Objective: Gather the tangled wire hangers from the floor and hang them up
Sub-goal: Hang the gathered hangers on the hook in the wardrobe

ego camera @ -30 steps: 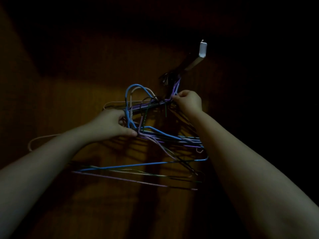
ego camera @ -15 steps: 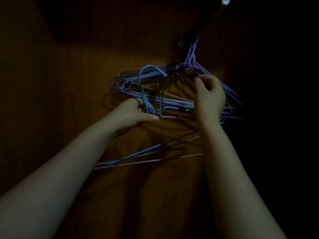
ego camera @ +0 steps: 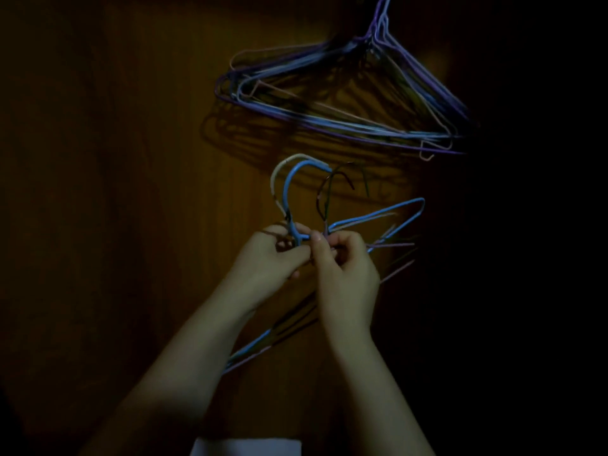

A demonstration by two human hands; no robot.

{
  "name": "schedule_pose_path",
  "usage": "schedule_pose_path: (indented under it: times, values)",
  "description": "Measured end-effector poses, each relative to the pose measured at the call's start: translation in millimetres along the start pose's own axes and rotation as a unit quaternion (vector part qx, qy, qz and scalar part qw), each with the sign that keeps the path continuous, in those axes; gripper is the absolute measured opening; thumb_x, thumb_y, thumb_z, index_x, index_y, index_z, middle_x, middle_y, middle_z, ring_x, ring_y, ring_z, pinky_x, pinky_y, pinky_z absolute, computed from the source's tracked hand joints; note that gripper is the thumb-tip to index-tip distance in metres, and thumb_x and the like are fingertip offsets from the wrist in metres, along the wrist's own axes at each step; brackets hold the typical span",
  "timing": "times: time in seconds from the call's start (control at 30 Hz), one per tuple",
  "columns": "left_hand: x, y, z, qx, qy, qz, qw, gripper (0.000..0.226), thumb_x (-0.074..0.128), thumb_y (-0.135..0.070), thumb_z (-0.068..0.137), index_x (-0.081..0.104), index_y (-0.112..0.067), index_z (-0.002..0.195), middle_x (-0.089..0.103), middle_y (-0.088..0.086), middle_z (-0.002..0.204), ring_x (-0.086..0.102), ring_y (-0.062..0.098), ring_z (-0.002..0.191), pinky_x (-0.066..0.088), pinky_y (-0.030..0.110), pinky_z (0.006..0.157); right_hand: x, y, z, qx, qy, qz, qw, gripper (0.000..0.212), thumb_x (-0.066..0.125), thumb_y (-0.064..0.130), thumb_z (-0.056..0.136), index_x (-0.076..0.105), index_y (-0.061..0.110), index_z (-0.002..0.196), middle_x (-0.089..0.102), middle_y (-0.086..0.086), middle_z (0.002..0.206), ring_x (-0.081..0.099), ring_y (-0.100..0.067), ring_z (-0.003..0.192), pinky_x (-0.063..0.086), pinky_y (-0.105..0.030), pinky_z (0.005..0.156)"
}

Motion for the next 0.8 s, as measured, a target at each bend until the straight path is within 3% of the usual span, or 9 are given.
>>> schedule_pose_path:
  times: [0.17,0.33,0.43,0.5,0.57,0.63,0.7,0.77,0.8]
  values:
    - [-2.3,6.1,-14.0,-0.012,-0.005,-0.003,1.000,0.023,0.059,-0.003,0.087,0.060,-0.025,0.079,0.058,-0.013,0.048,0.051,-0.004,0.043,0.038,0.011,0.043,-5.5,-5.9,-10.4,-0.012,-0.007,-0.003,1.000,0.019,0.066,0.034,0.084,0.055,0.022,0.077,0.051,0.014,0.056,0.049,0.001,0.055,0.039,-0.024,0.060]
    - [-4.6,7.8,-20.1,-0.025,-0.024,-0.039,0.999,0.018,0.063,0.001,0.084,0.060,-0.017,0.087,0.059,-0.003,0.067,0.055,-0.006,0.048,0.042,0.007,0.047,-10.4,-6.0,-11.0,-0.027,-0.007,-0.006,1.000,0.020,0.069,0.027,0.083,0.052,0.025,0.073,0.051,0.015,0.054,0.052,0.007,0.056,0.035,-0.012,0.056]
    - [-18.5,4.9,-16.8,0.010,-0.068,0.054,0.996,0.022,0.064,-0.001,0.083,0.060,-0.010,0.102,0.061,0.000,0.085,0.058,0.000,0.069,0.040,0.004,0.056,-18.8,-11.3,-3.3,-0.031,0.003,-0.025,0.999,0.017,0.068,0.021,0.084,0.052,0.022,0.080,0.051,0.014,0.058,0.050,0.000,0.057,0.036,-0.022,0.060]
    - [-33.2,-0.4,-13.5,0.030,-0.108,0.166,0.980,0.025,0.066,-0.009,0.083,0.061,-0.007,0.108,0.060,0.002,0.092,0.056,0.011,0.084,0.038,0.014,0.064,-25.6,-18.1,7.0,-0.026,0.035,-0.059,0.997,0.017,0.067,0.017,0.084,0.051,0.018,0.090,0.052,0.013,0.064,0.053,-0.010,0.068,0.035,-0.025,0.063]
    - [-45.4,-7.6,-10.7,0.041,-0.122,0.242,0.962,0.025,0.068,-0.014,0.082,0.062,-0.007,0.106,0.059,0.002,0.090,0.053,0.013,0.086,0.033,0.016,0.064,-34.5,-25.3,18.4,-0.024,0.064,-0.096,0.993,0.024,0.066,0.014,0.085,0.051,0.012,0.104,0.053,0.010,0.070,0.057,-0.017,0.078,0.036,-0.024,0.067]
    - [-53.6,-16.2,-8.4,0.056,-0.107,0.283,0.951,0.023,0.070,-0.013,0.080,0.065,-0.007,0.101,0.058,-0.002,0.080,0.051,0.012,0.079,0.033,0.011,0.056,-48.4,-28.0,28.9,-0.026,0.065,-0.116,0.991,0.031,0.064,0.012,0.086,0.050,0.009,0.113,0.059,0.006,0.079,0.061,-0.021,0.088,0.043,-0.029,0.075]
    - [-60.5,-24.1,-6.7,0.080,-0.075,0.312,0.944,0.020,0.073,-0.011,0.077,0.067,-0.008,0.096,0.060,-0.004,0.078,0.053,0.011,0.075,0.036,0.007,0.066,-64.1,-26.9,36.1,-0.032,0.059,-0.119,0.991,0.026,0.063,0.013,0.088,0.051,0.013,0.111,0.062,0.006,0.084,0.063,-0.022,0.092,0.048,-0.036,0.081]
    - [-64.8,-29.4,-4.2,0.098,-0.023,0.313,0.944,0.018,0.076,-0.009,0.073,0.066,-0.019,0.084,0.065,0.000,0.085,0.059,0.014,0.084,0.042,0.024,0.080,-78.1,-25.5,42.4,-0.035,0.059,-0.116,0.991,0.014,0.061,0.015,0.089,0.057,0.018,0.102,0.064,0.006,0.084,0.064,-0.020,0.089,0.051,-0.037,0.081]
    - [-65.7,-30.5,-2.1,0.100,0.003,0.316,0.943,0.023,0.077,-0.009,0.072,0.063,-0.026,0.078,0.065,-0.003,0.084,0.059,0.012,0.082,0.043,0.027,0.079,-84.6,-26.0,47.3,-0.034,0.057,-0.110,0.992,0.008,0.060,0.015,0.090,0.059,0.020,0.096,0.065,0.005,0.084,0.065,-0.018,0.086,0.052,-0.036,0.080]
Point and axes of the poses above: each hand's wrist, its own z-axis towards the middle knuckle, its own x-axis out of the palm, y = z × x, the point moved 8 cm from there along z, towards the middle knuckle
